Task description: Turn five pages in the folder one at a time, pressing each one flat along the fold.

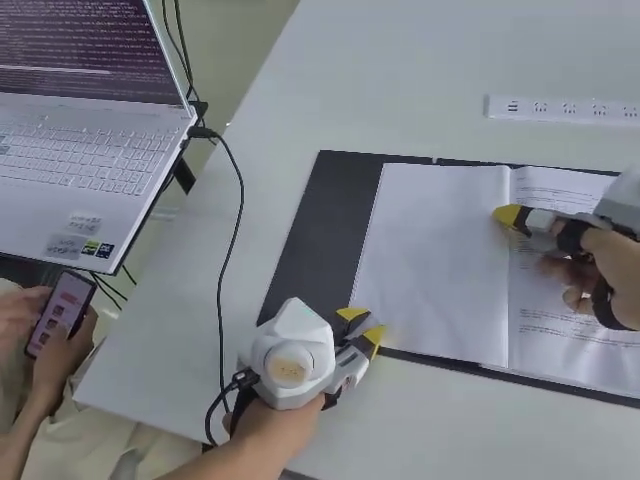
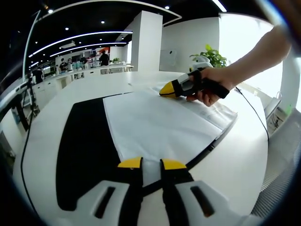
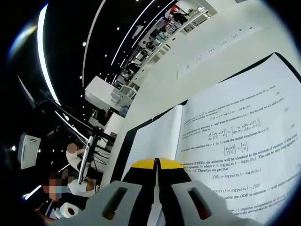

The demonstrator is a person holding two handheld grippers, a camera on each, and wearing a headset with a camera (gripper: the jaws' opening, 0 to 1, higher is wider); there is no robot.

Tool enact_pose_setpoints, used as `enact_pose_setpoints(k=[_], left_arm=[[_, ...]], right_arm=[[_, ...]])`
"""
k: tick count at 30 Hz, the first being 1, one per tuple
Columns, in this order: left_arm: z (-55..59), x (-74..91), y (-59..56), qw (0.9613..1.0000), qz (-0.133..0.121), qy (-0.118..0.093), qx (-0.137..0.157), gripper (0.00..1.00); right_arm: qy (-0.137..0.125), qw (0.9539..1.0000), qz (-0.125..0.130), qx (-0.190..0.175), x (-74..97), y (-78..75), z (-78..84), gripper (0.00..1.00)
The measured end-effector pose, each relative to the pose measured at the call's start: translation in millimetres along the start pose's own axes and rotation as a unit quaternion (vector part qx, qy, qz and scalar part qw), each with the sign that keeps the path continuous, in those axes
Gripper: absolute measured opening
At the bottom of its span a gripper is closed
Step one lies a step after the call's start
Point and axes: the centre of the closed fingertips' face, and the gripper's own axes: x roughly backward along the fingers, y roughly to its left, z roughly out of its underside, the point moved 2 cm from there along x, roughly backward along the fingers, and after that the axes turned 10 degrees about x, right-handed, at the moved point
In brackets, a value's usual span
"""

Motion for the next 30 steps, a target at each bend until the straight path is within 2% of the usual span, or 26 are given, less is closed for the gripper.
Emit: enact_pose_setpoints(k=[4, 12, 19, 25, 30], left_arm=[[0.0, -0.6, 0.0, 1.0000, 0.001, 0.000, -0.001, 0.13], [-0.1, -1.2, -0.1, 1.0000, 0.003, 0.001, -0.003, 0.13], [0.5, -0.7, -0.5, 1.0000, 0.002, 0.000, -0.002, 0.13], [0.8, -0.3, -0.7, 1.0000, 0.005, 0.000, -0.004, 0.13], [1.1, 0.1, -0.9, 1.0000, 0.006, 0.000, -0.004, 0.13]], right_arm=[[-0.014, 0.9993, 0.009, -0.035, -4.7, -7.0, -8.1, 0.00], [-0.030, 0.9976, 0.016, -0.060, -17.7, -17.0, -24.5, 0.00], [-0.042, 0.9959, 0.030, -0.075, -30.5, -27.2, -42.6, 0.00], [-0.048, 0.9953, 0.048, -0.069, -35.2, -33.2, -54.3, 0.00], [-0.039, 0.9959, 0.049, -0.064, -34.5, -30.8, -52.5, 0.00]])
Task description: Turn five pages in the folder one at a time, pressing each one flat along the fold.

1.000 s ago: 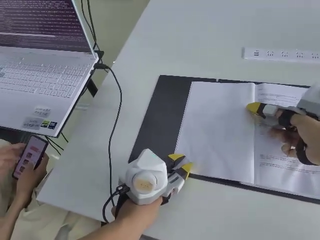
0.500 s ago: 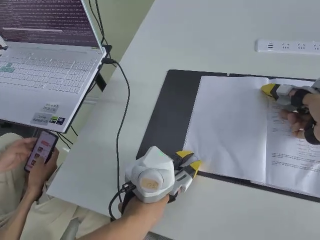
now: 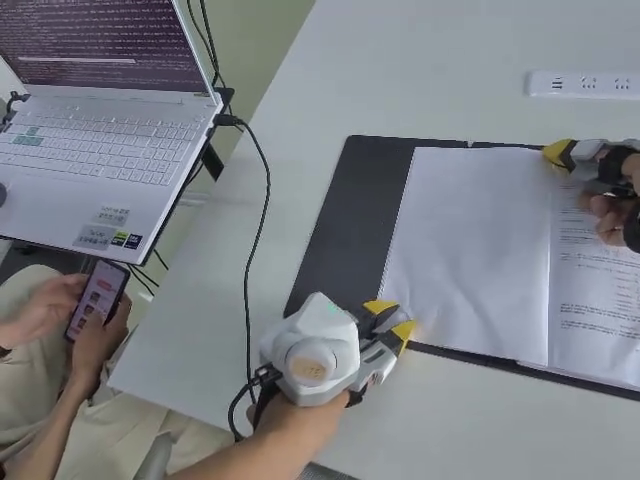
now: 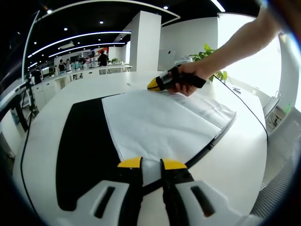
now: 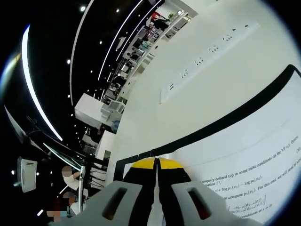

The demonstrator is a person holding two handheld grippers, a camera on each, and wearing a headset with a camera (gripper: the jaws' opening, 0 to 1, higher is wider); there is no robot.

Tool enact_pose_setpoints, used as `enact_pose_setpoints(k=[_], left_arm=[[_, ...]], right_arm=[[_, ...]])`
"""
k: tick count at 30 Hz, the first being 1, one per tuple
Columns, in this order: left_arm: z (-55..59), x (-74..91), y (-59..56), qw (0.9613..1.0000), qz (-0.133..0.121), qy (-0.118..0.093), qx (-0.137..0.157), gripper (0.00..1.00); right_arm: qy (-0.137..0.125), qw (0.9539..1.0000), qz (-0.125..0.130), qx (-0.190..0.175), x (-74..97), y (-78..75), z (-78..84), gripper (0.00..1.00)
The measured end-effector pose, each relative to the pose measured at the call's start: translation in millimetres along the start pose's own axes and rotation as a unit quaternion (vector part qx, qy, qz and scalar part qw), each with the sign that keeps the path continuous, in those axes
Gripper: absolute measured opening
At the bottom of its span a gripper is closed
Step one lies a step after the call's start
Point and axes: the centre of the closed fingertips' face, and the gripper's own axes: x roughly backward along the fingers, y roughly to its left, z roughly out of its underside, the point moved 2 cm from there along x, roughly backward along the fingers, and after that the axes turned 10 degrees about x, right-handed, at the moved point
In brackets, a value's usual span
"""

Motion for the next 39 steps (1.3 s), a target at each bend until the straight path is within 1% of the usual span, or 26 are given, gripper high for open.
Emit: enact_pose_setpoints(k=[2, 5, 7, 8, 20, 23, 27, 31, 36, 39], left_arm=[[0.0, 0.3, -0.1, 1.0000, 0.000, 0.000, 0.000, 0.13], [-0.1, 0.9, -0.4, 1.0000, 0.000, 0.002, -0.002, 0.13], [-0.2, 1.4, -0.6, 1.0000, 0.001, 0.000, -0.001, 0.13], [-0.2, 1.5, -0.6, 1.0000, 0.001, 0.000, -0.001, 0.13], [0.7, 1.8, -0.3, 1.0000, 0.002, 0.005, -0.002, 0.13], [0.9, 1.6, -0.3, 1.0000, 0.002, 0.004, -0.001, 0.13], [1.2, 1.3, -0.2, 1.0000, 0.003, 0.004, -0.001, 0.13], [1.5, 0.9, -0.1, 1.0000, 0.003, 0.005, -0.001, 0.13], [1.6, 0.6, -0.1, 1.0000, 0.005, 0.007, -0.001, 0.13], [1.9, 0.3, 0.1, 1.0000, 0.006, 0.006, 0.000, 0.13]], right_arm=[[0.004, 1.0000, 0.002, 0.003, 2.3, 0.1, 2.1, 0.00], [0.016, 0.9999, -0.003, 0.002, 6.9, 1.3, 8.1, 0.00], [0.025, 0.9996, -0.009, 0.001, 10.8, 3.4, 13.4, 0.00], [0.035, 0.9993, -0.016, 0.005, 12.4, 4.2, 17.0, 0.00], [0.060, 0.9973, -0.041, -0.012, 34.1, 17.3, 43.7, 0.00], [0.068, 0.9964, -0.048, -0.014, 40.0, 18.4, 50.9, 0.00], [0.070, 0.9959, -0.054, -0.018, 48.2, 21.3, 57.8, 0.00], [0.069, 0.9954, -0.059, -0.031, 56.4, 25.1, 66.1, 0.00], [0.069, 0.9945, -0.068, -0.042, 62.8, 25.1, 74.7, 0.00], [0.069, 0.9939, -0.072, -0.046, 67.8, 27.8, 80.0, 0.00]])
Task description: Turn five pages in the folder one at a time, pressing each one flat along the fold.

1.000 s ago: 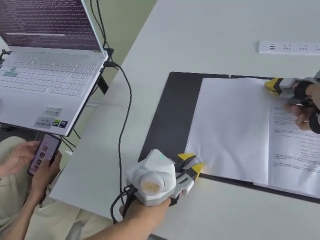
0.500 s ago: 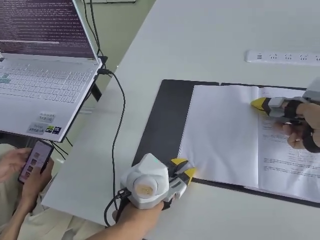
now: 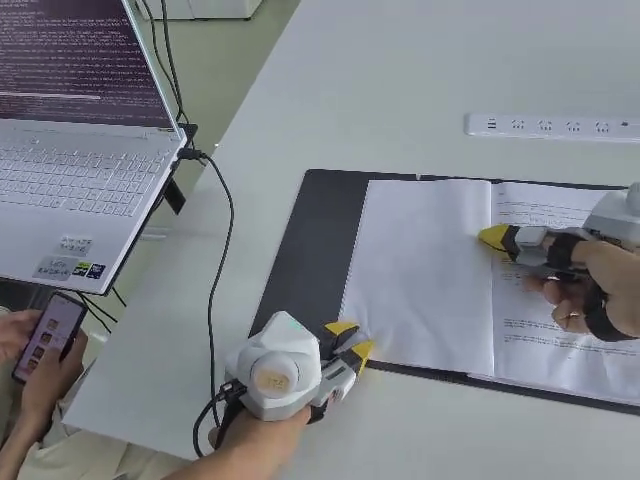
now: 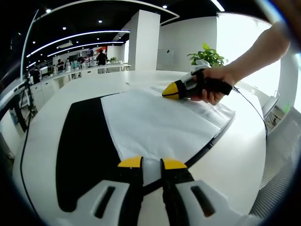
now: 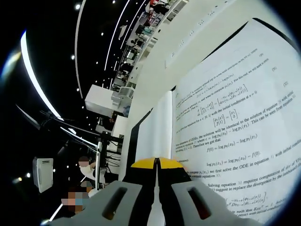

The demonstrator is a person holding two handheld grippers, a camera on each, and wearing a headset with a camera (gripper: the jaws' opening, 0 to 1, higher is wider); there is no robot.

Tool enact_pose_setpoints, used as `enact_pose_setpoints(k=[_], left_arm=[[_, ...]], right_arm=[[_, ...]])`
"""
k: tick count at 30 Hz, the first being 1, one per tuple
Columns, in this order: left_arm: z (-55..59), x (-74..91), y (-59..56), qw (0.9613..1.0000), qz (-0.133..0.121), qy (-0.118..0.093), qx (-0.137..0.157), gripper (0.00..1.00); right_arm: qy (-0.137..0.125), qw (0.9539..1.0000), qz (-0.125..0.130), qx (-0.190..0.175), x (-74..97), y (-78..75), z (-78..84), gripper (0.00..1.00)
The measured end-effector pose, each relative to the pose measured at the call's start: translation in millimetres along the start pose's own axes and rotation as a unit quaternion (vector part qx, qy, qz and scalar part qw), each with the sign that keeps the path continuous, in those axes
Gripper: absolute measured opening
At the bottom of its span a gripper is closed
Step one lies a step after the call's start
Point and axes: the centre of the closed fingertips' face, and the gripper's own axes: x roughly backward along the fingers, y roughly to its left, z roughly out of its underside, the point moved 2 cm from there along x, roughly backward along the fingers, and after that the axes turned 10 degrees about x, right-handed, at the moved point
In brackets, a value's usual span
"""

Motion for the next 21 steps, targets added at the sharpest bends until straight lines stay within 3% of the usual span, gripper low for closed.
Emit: enact_pose_setpoints(k=[7, 11, 21], left_arm=[[0.2, 0.3, -0.5, 1.0000, -0.001, 0.000, 0.000, 0.13], [0.7, -0.2, -0.2, 1.0000, -0.001, 0.000, 0.000, 0.13], [0.9, 0.1, -0.1, 1.0000, -0.001, 0.003, -0.001, 0.13]], right_arm=[[0.003, 0.9998, -0.014, -0.015, 12.0, 6.3, 15.4, 0.00], [0.031, 0.9992, -0.026, -0.006, 16.9, 11.3, 32.5, 0.00], [0.037, 0.9986, -0.033, -0.019, 29.1, 16.9, 59.7, 0.00]])
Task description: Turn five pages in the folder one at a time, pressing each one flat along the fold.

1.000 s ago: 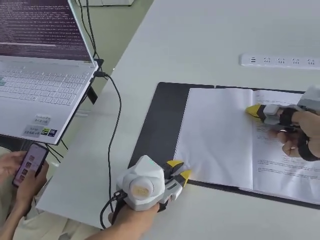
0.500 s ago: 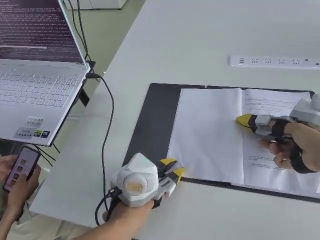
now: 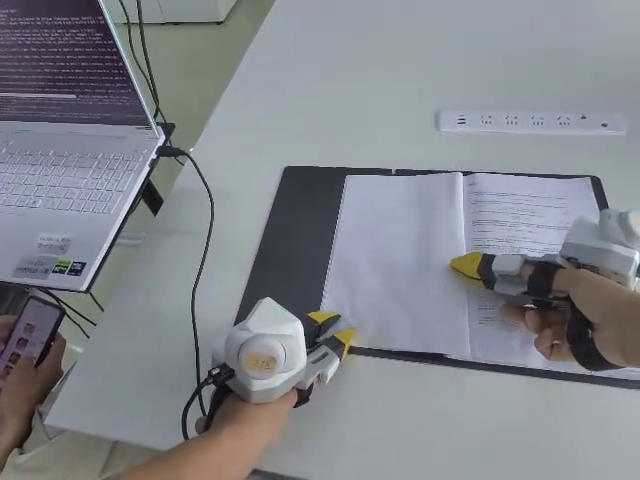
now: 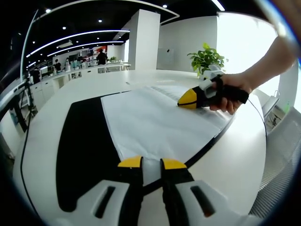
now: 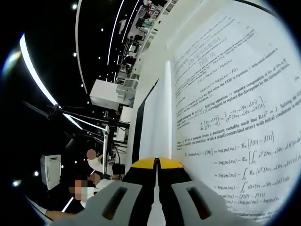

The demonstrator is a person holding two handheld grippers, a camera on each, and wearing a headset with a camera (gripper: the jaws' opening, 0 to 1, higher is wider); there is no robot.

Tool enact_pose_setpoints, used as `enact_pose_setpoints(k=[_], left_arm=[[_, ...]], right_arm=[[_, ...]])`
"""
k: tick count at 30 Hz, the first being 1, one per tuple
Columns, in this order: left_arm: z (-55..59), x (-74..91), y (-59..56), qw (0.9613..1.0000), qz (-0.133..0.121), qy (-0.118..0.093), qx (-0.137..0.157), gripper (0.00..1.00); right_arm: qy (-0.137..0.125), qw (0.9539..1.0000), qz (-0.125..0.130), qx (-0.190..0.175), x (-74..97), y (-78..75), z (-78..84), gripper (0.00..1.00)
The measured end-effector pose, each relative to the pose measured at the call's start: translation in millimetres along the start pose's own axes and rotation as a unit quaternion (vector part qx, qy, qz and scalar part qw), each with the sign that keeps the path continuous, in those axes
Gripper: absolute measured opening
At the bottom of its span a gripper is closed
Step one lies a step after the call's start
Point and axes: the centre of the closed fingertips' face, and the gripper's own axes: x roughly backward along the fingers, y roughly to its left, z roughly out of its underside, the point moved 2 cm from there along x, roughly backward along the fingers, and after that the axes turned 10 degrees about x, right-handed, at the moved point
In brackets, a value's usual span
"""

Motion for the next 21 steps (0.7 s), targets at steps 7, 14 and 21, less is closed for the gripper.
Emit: enact_pose_setpoints(k=[7, 14, 21], left_arm=[[-0.9, 1.2, -1.0, 1.0000, 0.000, -0.001, 0.001, 0.13], [-1.9, 3.1, -2.3, 1.0000, 0.001, -0.001, -0.002, 0.13], [-2.9, 3.9, -3.4, 1.0000, 0.000, 0.000, -0.005, 0.13]], right_arm=[[0.009, 0.9999, -0.009, -0.007, 10.4, 7.1, 28.3, 0.00], [0.017, 0.9993, -0.021, -0.025, 20.6, 12.7, 52.7, 0.00], [0.016, 0.9992, -0.024, -0.029, 28.2, 20.3, 67.9, 0.00]])
